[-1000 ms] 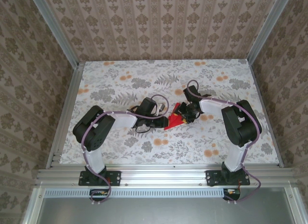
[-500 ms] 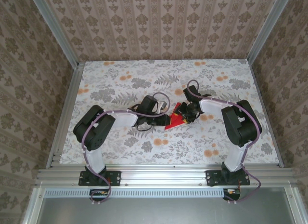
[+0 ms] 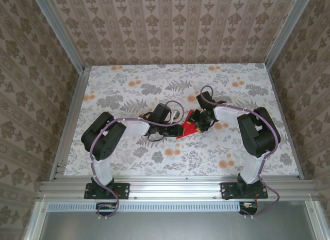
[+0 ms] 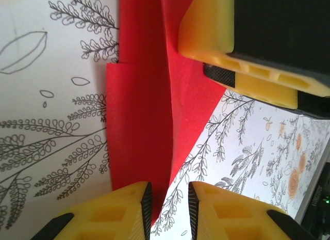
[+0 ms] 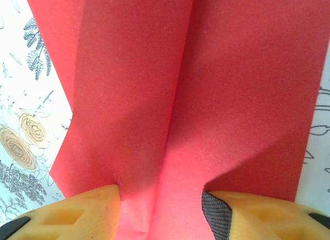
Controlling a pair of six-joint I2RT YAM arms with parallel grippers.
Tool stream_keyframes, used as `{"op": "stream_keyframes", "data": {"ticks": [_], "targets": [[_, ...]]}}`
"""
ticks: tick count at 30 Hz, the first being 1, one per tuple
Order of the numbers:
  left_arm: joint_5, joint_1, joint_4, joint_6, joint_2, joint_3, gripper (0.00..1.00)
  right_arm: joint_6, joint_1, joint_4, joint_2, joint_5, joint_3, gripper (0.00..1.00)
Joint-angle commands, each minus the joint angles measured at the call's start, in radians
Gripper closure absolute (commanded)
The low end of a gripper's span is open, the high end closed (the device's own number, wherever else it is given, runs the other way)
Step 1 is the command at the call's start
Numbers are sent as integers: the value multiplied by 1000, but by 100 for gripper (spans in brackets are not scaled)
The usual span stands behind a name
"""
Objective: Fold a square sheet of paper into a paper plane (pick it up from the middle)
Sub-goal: Fourth fold the wing at the center of the table.
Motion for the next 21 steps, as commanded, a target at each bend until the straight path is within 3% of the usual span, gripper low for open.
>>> {"op": "stream_keyframes", "data": {"ticks": [1, 21], "targets": [[-31, -9, -55, 41, 12, 31, 73, 14, -15, -237, 148, 243, -98, 46], [-60, -26, -73, 103, 7, 33, 73, 28, -13, -243, 148, 245, -95, 46]]}}
